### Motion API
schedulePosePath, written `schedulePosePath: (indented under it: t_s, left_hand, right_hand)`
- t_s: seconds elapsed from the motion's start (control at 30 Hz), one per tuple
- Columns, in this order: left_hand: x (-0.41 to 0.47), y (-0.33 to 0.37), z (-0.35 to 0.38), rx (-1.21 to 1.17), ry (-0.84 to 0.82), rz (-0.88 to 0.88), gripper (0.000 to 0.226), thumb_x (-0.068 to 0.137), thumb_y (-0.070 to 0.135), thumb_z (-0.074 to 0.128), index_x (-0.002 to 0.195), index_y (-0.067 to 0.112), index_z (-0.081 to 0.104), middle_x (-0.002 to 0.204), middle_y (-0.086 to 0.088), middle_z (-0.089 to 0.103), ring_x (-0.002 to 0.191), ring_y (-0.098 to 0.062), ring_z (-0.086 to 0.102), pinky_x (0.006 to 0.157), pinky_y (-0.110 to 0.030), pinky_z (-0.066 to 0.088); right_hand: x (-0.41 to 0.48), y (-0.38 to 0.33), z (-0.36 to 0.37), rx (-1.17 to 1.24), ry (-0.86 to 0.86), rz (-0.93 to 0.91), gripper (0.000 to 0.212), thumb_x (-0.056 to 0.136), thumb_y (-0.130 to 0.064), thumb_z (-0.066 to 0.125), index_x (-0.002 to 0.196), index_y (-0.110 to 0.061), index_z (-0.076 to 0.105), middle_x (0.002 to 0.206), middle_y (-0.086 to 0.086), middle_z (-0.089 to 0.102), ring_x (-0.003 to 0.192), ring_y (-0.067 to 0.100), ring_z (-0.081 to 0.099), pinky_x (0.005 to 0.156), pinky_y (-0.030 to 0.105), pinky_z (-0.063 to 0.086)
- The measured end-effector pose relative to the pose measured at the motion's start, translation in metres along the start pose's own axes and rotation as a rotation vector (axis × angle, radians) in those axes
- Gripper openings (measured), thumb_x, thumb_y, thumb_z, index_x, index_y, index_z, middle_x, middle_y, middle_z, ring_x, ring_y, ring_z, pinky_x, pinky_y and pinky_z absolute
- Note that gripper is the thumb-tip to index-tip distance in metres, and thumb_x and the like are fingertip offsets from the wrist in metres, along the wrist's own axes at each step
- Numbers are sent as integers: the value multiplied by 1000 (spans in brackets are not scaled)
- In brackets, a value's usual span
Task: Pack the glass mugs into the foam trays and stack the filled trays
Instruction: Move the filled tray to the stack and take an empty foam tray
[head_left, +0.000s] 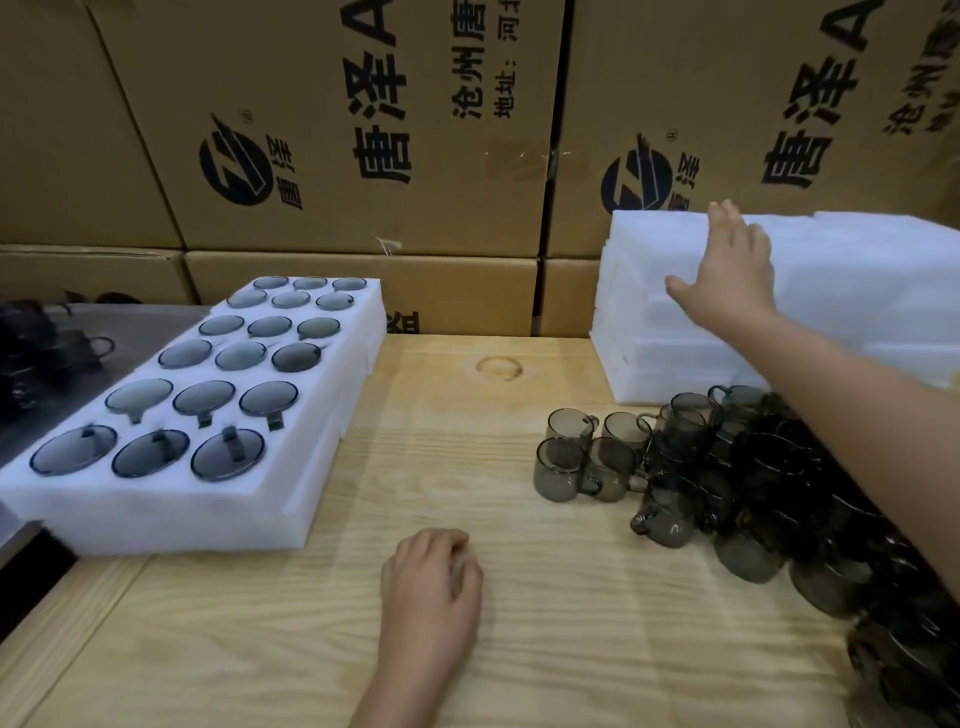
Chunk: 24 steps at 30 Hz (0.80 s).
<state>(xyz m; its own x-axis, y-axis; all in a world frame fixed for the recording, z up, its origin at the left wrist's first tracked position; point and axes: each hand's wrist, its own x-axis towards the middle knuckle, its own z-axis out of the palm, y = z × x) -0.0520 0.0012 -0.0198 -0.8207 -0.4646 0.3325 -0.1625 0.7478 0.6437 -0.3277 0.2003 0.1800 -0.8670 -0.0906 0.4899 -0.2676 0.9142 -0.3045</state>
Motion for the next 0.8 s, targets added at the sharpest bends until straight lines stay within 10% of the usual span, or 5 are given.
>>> schedulePosePath:
  t_s: [0.27, 0.43, 0.8]
  left_hand:
    - [1, 1, 2, 44, 41, 63, 19, 72, 23, 59, 84, 15, 71, 86, 3, 67, 85, -25, 63, 76, -38, 44]
    - [1, 2, 0, 53, 47, 76, 25, 76, 31, 52, 82, 16, 71, 85, 4, 66, 83, -24, 64, 73, -37, 43]
    - [3, -2, 6, -42, 32, -12, 10, 85, 14, 67, 94, 18, 69, 95, 7, 66, 97, -18, 57, 81, -26, 30]
  right_hand:
    - [28, 16, 21, -52, -126, 15, 56, 91, -24, 59, 139, -10, 34, 143, 9, 36, 129, 37, 25, 88, 46, 40]
    - [30, 13, 19, -139, -55, 12, 29, 90, -3, 49, 116, -11, 39, 93, 12, 50, 114, 36, 29, 61, 41, 37]
    - [5, 4, -5, 35, 117, -119, 32, 95, 0, 42, 125, -6, 54, 123, 17, 52, 117, 39, 37, 83, 38, 34]
